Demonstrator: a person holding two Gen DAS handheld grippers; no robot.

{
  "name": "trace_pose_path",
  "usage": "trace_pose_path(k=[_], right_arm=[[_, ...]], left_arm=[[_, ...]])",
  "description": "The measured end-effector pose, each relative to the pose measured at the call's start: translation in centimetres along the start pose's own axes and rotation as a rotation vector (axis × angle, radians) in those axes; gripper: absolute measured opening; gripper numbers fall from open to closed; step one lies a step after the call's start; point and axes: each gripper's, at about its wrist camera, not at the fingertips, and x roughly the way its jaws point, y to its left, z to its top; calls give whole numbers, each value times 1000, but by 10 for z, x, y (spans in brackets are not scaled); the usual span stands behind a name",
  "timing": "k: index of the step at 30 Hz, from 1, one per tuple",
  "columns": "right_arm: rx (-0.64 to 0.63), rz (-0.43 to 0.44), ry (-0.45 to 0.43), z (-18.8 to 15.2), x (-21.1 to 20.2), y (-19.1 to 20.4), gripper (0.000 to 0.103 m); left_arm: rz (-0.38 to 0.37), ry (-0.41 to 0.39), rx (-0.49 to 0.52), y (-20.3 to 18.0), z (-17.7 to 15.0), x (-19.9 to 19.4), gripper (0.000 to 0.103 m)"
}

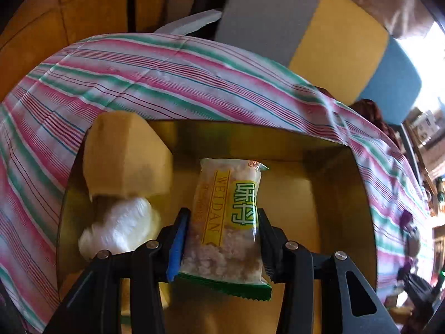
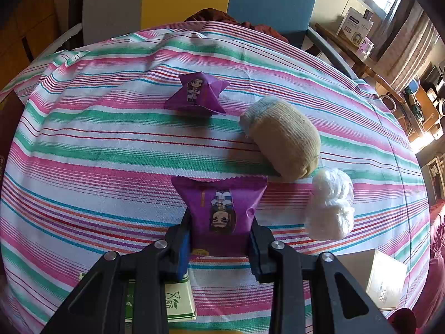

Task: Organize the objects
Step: 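Carry the WEIDAN pack into the gold tray and open the left tool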

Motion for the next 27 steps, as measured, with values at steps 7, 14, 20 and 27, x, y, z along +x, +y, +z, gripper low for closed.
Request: trace_pose_path(k=[7,14,20,27], right_arm=[[-1,2,2,0,0,0,33],[-6,-1,1,1,1,1,33],[-34,-35,-9,-1,-1,7,33],[-63,-69,-23,-2,-5,14,33]], left_arm=[[122,-7,28,2,13,23,47],[143,-81,99,-2,7,3,47],[39,-202,178,-18,-31,-47,61],[-100,-238,291,-36,-108,-94,61]])
